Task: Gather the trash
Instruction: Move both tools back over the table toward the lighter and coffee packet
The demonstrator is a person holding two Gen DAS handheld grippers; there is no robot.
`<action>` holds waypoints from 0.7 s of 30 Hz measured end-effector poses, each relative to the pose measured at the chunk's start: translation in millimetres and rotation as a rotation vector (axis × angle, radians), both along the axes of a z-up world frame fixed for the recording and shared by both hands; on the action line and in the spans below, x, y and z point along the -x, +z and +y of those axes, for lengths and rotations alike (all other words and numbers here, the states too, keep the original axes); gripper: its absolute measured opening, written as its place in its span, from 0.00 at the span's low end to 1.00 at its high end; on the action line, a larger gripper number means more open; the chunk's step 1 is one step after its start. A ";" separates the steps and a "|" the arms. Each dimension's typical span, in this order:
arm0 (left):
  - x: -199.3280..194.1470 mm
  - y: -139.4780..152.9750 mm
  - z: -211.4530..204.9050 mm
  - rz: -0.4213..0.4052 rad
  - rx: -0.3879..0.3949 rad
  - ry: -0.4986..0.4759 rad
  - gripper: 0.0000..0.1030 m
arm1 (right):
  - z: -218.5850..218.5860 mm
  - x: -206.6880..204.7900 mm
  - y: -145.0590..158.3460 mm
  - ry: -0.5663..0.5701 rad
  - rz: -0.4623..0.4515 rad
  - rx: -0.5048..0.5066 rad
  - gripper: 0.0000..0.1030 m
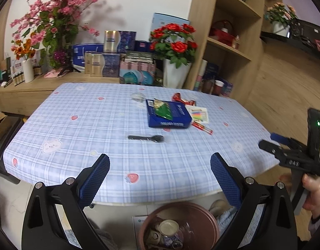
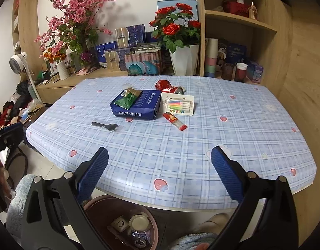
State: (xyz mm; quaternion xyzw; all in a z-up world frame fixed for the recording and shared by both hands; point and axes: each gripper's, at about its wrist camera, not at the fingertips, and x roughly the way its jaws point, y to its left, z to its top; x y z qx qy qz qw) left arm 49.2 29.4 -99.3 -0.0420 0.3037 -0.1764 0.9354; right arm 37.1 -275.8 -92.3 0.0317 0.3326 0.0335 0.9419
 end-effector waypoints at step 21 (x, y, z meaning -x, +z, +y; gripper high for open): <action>-86.6 -34.7 3.6 0.058 -0.078 0.034 0.92 | -19.2 -102.0 -62.1 0.058 0.137 0.082 0.94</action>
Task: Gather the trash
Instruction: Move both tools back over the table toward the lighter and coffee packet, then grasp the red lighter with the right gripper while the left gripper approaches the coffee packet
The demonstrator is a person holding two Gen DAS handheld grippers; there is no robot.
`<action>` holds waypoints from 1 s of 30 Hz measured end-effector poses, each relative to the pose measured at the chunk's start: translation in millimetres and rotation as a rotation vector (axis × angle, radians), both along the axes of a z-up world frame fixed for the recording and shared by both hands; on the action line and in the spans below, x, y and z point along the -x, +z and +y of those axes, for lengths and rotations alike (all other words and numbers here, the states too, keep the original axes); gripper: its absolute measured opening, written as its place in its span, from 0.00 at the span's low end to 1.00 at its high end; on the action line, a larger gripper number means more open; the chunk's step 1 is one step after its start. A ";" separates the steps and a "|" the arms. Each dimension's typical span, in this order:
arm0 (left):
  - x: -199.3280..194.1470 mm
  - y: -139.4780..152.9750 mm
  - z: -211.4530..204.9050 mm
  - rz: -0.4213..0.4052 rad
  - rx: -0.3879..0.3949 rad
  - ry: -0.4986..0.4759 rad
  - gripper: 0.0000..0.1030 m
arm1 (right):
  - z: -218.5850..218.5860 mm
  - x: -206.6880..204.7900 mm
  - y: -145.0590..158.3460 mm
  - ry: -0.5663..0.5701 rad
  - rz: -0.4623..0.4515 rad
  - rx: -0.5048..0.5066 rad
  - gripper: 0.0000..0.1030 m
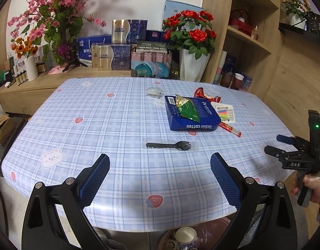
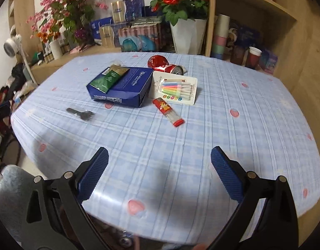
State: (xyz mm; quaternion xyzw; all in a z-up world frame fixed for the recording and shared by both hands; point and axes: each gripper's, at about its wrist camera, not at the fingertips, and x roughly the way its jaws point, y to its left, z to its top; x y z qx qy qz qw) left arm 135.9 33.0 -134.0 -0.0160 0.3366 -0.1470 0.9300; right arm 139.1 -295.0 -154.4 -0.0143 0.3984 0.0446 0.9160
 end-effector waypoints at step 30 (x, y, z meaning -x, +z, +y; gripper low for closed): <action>-140.7 -32.6 -98.0 0.130 0.007 -0.139 0.91 | -8.9 -140.5 -64.4 0.112 0.159 0.001 0.49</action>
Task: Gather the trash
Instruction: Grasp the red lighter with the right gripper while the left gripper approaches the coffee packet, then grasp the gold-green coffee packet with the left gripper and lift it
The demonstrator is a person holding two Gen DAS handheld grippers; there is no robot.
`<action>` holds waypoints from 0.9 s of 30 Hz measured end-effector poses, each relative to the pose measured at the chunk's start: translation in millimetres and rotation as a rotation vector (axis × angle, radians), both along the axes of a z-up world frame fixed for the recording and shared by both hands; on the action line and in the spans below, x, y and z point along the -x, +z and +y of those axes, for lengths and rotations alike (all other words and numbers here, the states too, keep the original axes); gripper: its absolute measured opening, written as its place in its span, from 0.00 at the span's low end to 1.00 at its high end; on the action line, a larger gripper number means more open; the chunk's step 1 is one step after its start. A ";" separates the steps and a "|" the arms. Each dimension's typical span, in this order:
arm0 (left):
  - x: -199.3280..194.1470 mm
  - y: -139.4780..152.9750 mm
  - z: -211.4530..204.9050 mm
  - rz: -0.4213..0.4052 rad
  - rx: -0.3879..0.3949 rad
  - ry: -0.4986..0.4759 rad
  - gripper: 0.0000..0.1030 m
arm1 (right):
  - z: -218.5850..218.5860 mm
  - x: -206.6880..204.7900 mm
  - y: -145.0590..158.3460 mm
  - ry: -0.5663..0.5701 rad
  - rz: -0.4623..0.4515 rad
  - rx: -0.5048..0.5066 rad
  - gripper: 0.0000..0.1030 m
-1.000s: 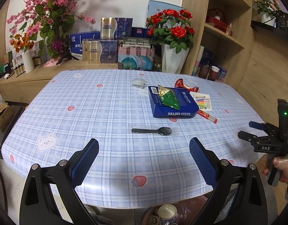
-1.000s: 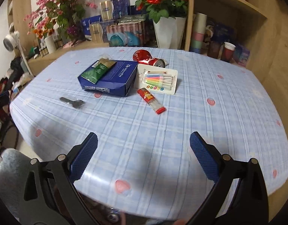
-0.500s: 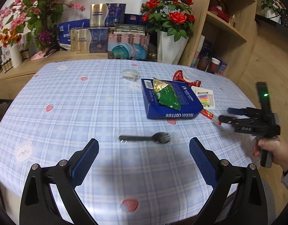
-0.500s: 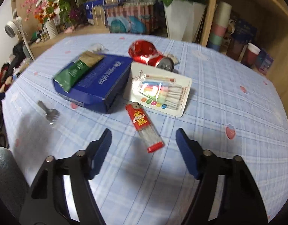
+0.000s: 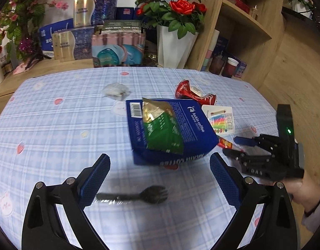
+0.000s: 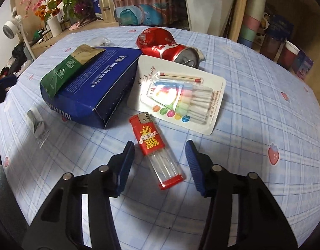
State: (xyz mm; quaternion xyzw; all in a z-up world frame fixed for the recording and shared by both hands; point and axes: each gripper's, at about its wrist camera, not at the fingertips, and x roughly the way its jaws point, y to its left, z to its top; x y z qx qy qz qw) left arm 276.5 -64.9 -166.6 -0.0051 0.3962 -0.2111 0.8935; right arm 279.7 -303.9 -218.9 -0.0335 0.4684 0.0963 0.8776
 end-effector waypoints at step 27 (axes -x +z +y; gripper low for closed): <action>-77.4 -25.0 -53.3 0.055 -0.196 0.046 0.44 | -22.4 13.9 6.6 -0.068 -0.107 -0.128 0.25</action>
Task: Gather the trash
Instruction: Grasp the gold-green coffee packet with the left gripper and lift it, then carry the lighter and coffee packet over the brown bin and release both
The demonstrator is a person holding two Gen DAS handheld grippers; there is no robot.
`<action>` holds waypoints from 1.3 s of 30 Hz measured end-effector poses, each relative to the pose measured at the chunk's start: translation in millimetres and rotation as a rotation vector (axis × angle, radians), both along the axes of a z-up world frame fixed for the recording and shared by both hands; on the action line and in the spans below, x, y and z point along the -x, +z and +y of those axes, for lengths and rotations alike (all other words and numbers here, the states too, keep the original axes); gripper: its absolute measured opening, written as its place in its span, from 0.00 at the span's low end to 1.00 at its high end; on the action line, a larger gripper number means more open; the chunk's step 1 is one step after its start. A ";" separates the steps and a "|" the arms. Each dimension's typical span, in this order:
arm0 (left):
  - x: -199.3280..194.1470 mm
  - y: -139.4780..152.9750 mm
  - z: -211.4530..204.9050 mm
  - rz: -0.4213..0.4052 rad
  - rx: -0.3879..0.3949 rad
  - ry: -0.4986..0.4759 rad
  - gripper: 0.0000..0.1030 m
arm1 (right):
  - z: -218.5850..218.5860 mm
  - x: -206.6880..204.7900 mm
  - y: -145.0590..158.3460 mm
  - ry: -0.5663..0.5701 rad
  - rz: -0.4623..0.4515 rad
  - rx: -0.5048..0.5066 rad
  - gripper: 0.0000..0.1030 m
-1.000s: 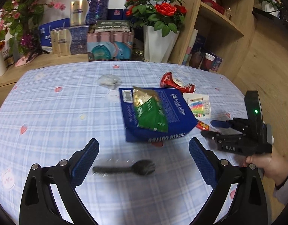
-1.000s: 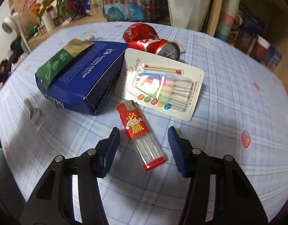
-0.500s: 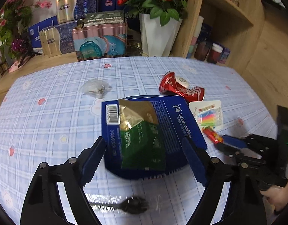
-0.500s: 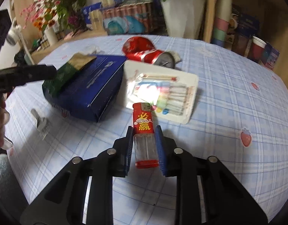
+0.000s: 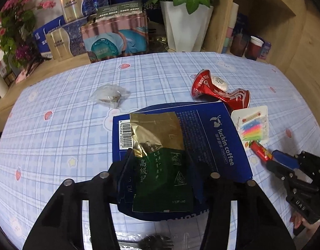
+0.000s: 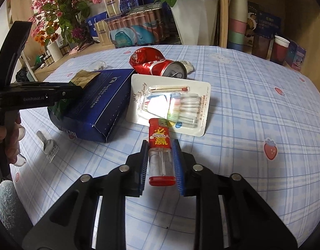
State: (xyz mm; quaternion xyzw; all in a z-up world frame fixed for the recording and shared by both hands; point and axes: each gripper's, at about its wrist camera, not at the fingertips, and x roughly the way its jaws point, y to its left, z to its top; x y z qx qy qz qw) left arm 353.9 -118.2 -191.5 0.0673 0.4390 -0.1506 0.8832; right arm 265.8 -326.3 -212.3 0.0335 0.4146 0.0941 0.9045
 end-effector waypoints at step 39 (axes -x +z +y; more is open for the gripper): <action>196.8 109.6 68.3 -0.138 0.265 -0.042 0.16 | 44.0 122.8 83.7 0.023 -0.119 -0.077 0.25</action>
